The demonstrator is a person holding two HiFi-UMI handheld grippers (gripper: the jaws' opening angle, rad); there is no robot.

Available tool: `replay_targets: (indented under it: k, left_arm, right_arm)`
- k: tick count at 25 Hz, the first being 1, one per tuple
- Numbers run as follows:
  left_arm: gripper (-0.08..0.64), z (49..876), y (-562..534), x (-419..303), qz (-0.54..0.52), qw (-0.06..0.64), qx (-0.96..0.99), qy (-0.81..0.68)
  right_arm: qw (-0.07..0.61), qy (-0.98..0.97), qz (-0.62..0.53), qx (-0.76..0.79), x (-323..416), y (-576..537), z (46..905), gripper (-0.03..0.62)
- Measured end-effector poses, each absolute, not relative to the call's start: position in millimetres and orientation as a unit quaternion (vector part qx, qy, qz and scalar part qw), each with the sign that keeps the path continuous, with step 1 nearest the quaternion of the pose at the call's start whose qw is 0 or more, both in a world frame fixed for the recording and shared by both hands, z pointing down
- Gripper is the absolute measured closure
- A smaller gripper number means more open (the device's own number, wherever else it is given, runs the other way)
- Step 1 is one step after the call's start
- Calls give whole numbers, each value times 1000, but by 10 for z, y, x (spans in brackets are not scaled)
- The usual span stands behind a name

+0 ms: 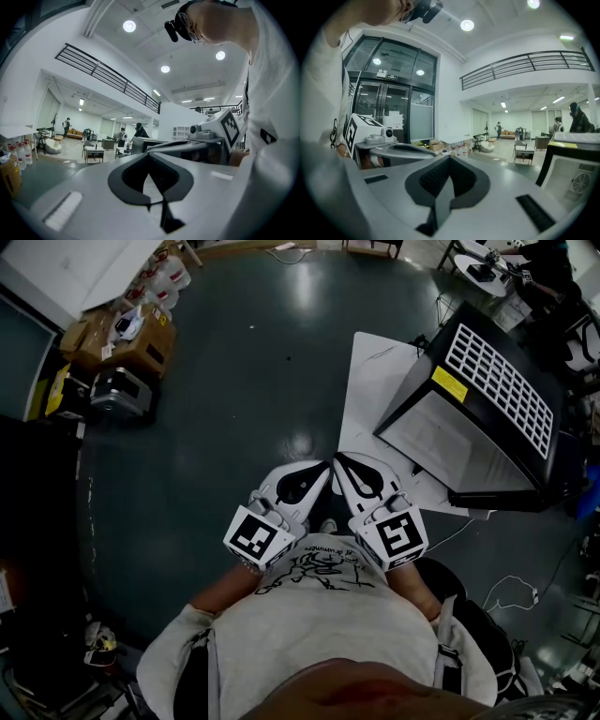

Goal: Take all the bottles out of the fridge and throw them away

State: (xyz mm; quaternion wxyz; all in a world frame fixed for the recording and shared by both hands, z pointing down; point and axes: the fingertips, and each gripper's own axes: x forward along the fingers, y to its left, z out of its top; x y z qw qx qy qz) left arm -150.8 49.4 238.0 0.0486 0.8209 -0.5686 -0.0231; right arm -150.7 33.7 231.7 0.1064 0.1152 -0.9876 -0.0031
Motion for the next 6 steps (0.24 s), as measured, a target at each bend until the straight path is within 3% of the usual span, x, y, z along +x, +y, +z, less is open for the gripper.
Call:
replay_targets:
  k: [6]
  left_arm:
    - [551,2399,516,-1504,-21,66,819,-569]
  right_arm:
    - [104,-987,-5,119,-1498,336,2313,584]
